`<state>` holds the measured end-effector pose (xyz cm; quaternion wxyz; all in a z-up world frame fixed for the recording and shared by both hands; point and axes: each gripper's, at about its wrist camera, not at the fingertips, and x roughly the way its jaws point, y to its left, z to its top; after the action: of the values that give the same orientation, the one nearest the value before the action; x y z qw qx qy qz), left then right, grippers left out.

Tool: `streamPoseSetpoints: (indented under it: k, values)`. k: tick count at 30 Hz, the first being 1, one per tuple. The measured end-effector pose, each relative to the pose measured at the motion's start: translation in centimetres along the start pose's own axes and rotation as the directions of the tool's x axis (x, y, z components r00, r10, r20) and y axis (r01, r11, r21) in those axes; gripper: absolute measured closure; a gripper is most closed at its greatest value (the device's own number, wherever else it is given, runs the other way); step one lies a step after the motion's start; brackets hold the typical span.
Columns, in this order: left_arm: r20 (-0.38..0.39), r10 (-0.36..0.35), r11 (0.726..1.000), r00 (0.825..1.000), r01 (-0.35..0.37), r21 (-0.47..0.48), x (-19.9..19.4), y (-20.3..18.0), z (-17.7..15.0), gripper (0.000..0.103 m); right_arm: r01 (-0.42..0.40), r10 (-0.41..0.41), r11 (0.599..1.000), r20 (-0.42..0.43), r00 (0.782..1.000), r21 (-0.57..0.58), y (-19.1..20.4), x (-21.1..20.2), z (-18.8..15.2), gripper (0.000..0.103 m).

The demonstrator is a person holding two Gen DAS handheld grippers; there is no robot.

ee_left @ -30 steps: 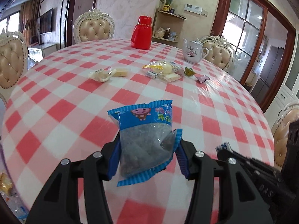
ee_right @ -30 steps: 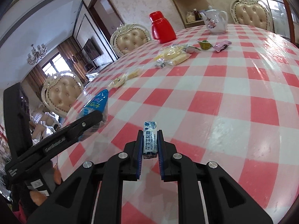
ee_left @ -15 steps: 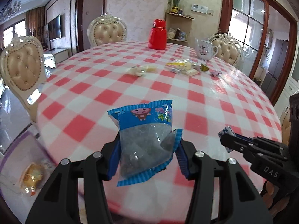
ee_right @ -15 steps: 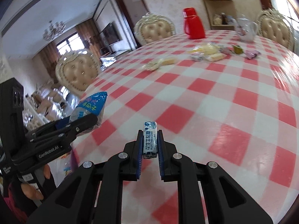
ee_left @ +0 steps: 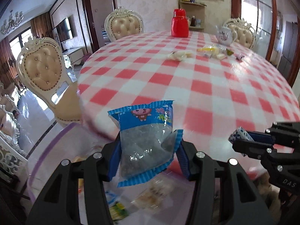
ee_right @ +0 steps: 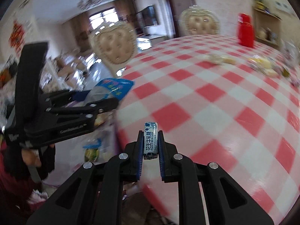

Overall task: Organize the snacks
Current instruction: 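Carry both items over the clear container and open both tools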

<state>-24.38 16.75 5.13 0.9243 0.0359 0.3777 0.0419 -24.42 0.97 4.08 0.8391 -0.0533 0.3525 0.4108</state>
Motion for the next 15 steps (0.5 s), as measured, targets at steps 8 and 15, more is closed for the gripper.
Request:
streamPoseSetpoints:
  k: [8, 15]
  values:
    - [-0.092, 0.112, 0.993, 0.989, -0.115, -0.031, -0.7, 7.3, -3.9, 0.051, -0.117, 0.103, 0.981, -0.092, 0.99, -0.156, 7.0, 3.6, 0.2, 0.088]
    - [-0.138, 0.195, 0.978, 0.971, -0.203, -0.047, 0.8, 10.7, -4.5, 0.05, -0.223, 0.182, 0.93, -0.161, 0.97, -0.292, 12.3, 5.7, -1.0, 0.088]
